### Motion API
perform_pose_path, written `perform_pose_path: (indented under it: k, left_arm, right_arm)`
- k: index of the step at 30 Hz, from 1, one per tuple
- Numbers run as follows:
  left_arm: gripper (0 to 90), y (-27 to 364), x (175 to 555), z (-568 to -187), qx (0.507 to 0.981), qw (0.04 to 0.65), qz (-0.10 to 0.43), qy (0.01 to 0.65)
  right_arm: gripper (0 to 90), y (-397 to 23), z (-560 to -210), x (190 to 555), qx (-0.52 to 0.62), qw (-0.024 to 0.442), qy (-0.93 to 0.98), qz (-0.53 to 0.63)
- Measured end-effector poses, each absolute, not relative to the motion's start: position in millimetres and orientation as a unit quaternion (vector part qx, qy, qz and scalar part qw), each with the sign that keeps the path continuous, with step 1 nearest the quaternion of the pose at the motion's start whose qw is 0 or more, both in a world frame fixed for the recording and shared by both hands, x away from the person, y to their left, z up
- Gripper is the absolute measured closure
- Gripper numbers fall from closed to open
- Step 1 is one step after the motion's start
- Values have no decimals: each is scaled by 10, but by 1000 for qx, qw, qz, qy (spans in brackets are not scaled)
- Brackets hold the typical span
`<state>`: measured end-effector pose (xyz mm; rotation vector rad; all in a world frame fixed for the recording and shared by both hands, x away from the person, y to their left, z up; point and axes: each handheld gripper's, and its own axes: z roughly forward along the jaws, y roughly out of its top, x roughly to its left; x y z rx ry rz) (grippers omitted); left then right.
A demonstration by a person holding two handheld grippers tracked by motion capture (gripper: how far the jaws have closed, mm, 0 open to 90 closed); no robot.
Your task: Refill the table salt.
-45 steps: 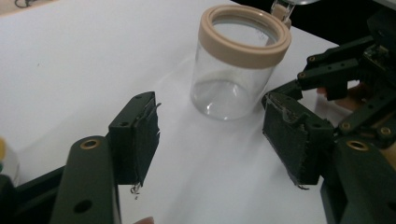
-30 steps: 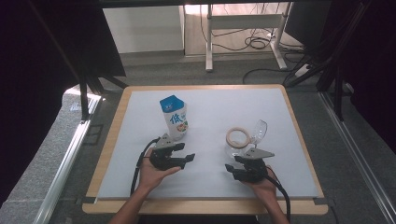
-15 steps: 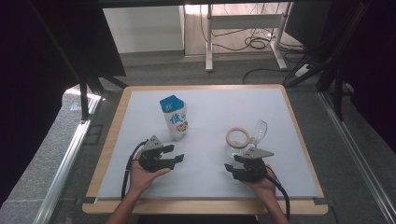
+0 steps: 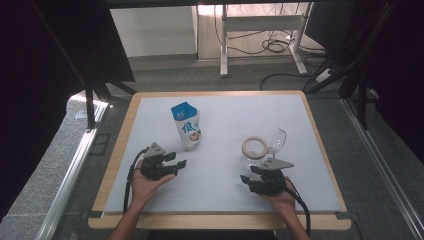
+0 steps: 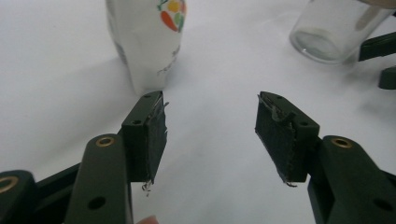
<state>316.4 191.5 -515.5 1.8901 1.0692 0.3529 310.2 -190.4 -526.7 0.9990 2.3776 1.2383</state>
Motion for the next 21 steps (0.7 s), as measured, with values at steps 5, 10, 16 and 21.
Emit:
perform_pose_path:
  k: [5, 10, 16, 21]
  left_arm:
    - [449, 1972, 3276, -5101, 757, 465, 155, 432]
    - [461, 2017, 3442, -5005, 752, 471, 162, 431]
    - [497, 2018, 3612, -4909, 748, 479, 168, 428]
    - [506, 1990, 3727, -4823, 745, 483, 172, 427]
  right_arm:
    - [449, -1887, -5271, 3099, 343, 142, 822, 431]
    - [447, -1869, -5272, 3096, 341, 142, 823, 432]
    - [443, -1859, -5288, 3097, 340, 142, 824, 430]
    - [443, -1857, -5283, 3094, 339, 142, 824, 431]
